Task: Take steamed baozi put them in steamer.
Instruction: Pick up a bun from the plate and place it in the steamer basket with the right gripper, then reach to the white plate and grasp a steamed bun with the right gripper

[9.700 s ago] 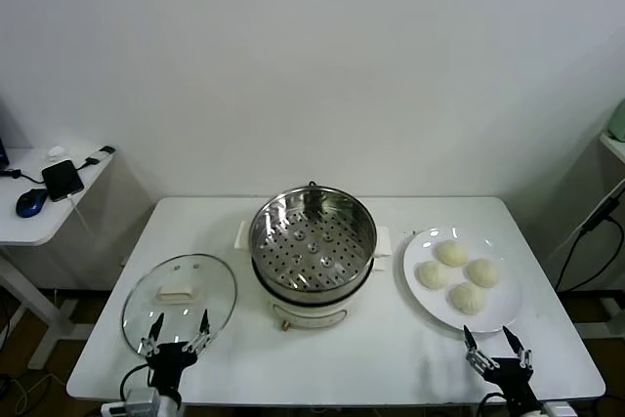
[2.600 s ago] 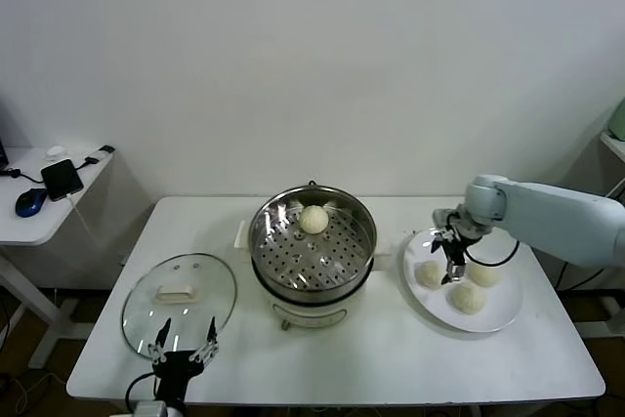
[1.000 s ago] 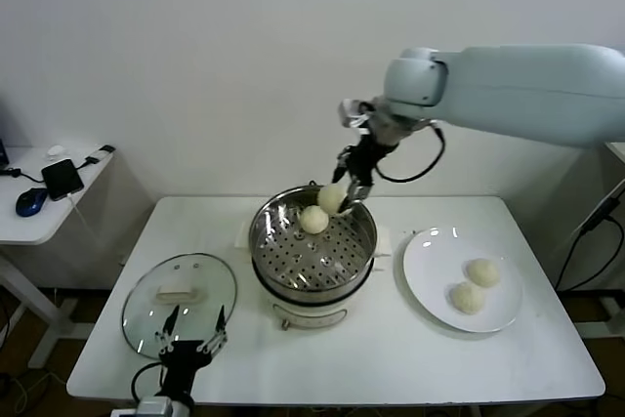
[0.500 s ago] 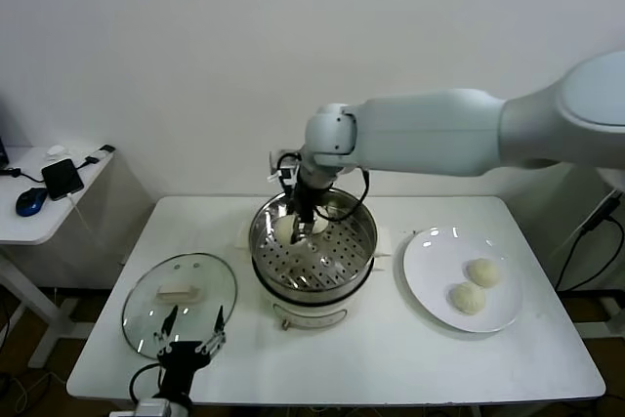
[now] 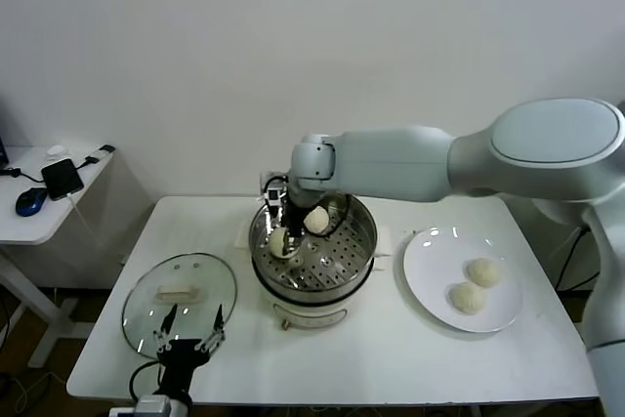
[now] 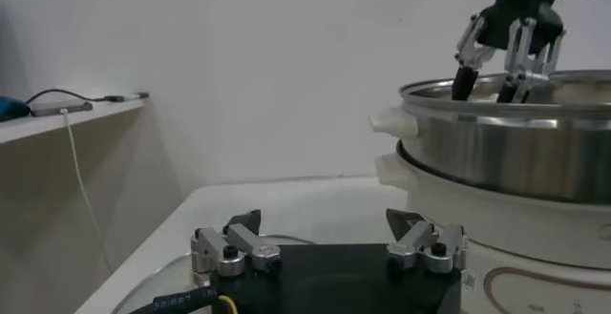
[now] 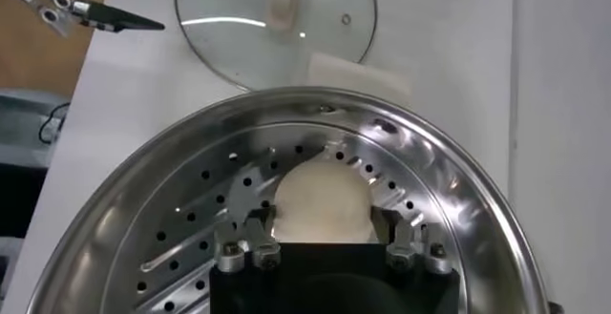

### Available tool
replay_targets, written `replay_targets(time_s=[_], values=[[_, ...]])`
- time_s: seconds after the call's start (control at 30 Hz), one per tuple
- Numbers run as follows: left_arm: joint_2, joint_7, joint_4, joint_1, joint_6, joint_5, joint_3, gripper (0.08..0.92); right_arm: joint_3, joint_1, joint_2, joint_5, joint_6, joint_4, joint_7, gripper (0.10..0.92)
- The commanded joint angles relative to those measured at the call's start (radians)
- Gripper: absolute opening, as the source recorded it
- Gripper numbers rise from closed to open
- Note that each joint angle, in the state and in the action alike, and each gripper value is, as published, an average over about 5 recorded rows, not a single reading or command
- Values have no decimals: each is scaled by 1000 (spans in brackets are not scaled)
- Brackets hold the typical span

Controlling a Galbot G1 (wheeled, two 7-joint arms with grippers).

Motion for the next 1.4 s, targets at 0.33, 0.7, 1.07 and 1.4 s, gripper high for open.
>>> replay_targets(time_s=[0.33, 0.7, 1.07, 1.4], values=[[-7, 2, -11, 0, 5, 4, 3, 823, -168, 345, -377, -111, 296, 122, -377, 823], [-10, 5, -3, -9, 7, 6, 0, 823, -365, 366, -822, -428, 349, 286, -397, 823], [-27, 6, 6, -5, 11, 24, -10, 823, -13, -159, -933, -667, 291, 186, -327, 823], [-37, 5, 14, -3, 11, 30, -13, 823, 177, -362, -856, -740, 224, 82, -237, 823]])
